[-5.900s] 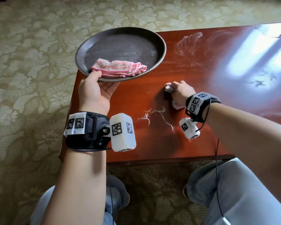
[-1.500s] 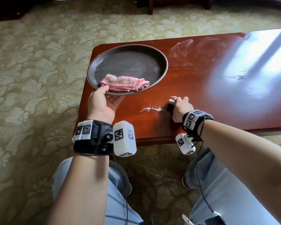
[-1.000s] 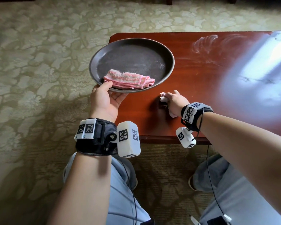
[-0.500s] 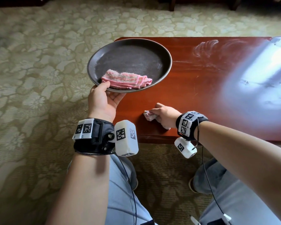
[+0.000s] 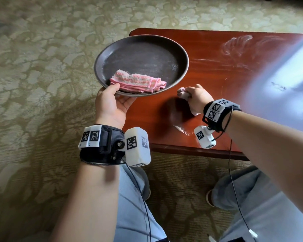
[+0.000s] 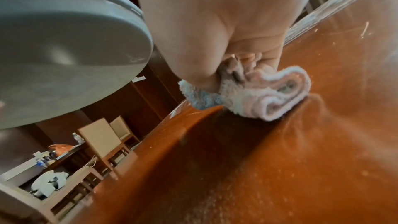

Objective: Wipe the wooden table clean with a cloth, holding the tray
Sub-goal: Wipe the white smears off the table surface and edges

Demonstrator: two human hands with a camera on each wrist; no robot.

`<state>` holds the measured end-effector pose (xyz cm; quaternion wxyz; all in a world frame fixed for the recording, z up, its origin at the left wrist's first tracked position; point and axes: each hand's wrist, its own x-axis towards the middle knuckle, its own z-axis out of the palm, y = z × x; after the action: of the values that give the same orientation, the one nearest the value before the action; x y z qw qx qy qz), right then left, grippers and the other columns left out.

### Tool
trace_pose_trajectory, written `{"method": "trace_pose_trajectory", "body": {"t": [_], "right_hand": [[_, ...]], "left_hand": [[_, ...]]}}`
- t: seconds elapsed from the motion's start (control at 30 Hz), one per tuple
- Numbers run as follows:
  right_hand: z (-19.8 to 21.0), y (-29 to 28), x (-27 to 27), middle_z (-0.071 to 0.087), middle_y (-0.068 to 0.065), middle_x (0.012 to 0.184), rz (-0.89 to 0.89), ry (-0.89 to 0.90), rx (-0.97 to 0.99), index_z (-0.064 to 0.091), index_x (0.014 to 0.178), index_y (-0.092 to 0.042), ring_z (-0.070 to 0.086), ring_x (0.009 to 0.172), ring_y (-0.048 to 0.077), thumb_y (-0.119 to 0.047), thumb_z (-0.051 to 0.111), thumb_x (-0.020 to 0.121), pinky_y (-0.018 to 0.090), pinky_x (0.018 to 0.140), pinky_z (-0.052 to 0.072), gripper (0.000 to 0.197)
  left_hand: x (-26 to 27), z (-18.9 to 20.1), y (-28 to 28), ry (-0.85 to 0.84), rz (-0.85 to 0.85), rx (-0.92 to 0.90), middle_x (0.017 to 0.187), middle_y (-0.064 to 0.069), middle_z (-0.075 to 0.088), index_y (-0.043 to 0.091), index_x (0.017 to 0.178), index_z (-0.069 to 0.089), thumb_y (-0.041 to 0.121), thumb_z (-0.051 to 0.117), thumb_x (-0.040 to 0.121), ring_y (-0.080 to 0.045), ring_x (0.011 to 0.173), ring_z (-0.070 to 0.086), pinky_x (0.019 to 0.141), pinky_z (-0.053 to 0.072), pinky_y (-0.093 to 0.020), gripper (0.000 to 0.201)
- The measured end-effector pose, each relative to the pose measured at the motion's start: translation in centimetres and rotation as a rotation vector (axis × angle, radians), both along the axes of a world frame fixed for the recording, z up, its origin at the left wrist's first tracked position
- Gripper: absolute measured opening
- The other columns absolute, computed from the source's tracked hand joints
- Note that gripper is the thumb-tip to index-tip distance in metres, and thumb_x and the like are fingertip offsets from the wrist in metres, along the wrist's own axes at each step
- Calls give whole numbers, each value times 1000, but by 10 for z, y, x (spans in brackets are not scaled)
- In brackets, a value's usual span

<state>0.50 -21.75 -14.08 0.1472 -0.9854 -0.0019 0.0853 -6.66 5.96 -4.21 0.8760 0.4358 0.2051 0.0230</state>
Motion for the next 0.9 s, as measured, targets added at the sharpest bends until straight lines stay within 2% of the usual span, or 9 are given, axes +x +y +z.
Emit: {"method": "trace_pose_trajectory", "body": {"t": [0.13,0.27,0.33,0.4,0.53,0.63,0.77,0.9], "right_hand": [[-3,12,4,50,6,109,4,23,11,61,120,-28,54,102,32,-9,48,90,39,89,51,38],[-4,30,0,42,0,99,115,-33,33,66,120,-36,55,97,32,-22,57,95,34,87,46,29],[-4,39,-6,49,4,101,216,-44,68,69,118,-30,55,98,30,-14,58,92,32,88,42,32],[-3,46,-15,54,9,101,329,-81,102,72,112,-27,57,97,31,-11,58,89,35,90,43,31],[-9,48,-33,59,7,92,517,-153,169,77,103,-24,58,88,27,-4,60,82,39,87,45,33],[-6,42,-48,60,6,95,541,-144,212,78,101,-24,56,88,26,-8,57,81,39,88,43,33],[2,30,-67,61,9,102,572,-70,185,78,104,-21,51,89,28,4,57,78,29,83,38,41],[1,15,-83,61,8,101,573,-80,200,78,105,-22,51,89,32,4,54,80,38,85,44,43]], "left_hand": [[2,-6,7,8,8,10,83,-11,73,6,104,64,3,46,98,-25,75,73,66,59,-36,19],[2,-10,11,19,17,-2,87,-13,73,5,108,64,3,47,98,-27,79,74,67,59,-37,19],[2,-9,11,18,22,-8,86,-13,74,5,107,64,3,47,98,-27,80,74,67,59,-38,20],[0,-7,10,14,23,-8,85,-13,74,5,106,64,3,47,98,-27,80,74,68,59,-39,19],[-5,1,6,5,20,-9,82,-12,73,5,103,64,3,47,98,-27,79,74,67,60,-39,18],[-11,8,2,-6,13,-6,78,-12,73,6,101,63,3,46,98,-27,77,74,67,60,-39,18],[-19,18,-5,-20,1,3,74,-10,73,5,100,63,3,46,99,-26,76,74,70,61,-41,18],[-24,25,-16,-27,-24,10,80,-11,74,5,101,64,3,46,99,-27,79,74,72,61,-42,18]]}}
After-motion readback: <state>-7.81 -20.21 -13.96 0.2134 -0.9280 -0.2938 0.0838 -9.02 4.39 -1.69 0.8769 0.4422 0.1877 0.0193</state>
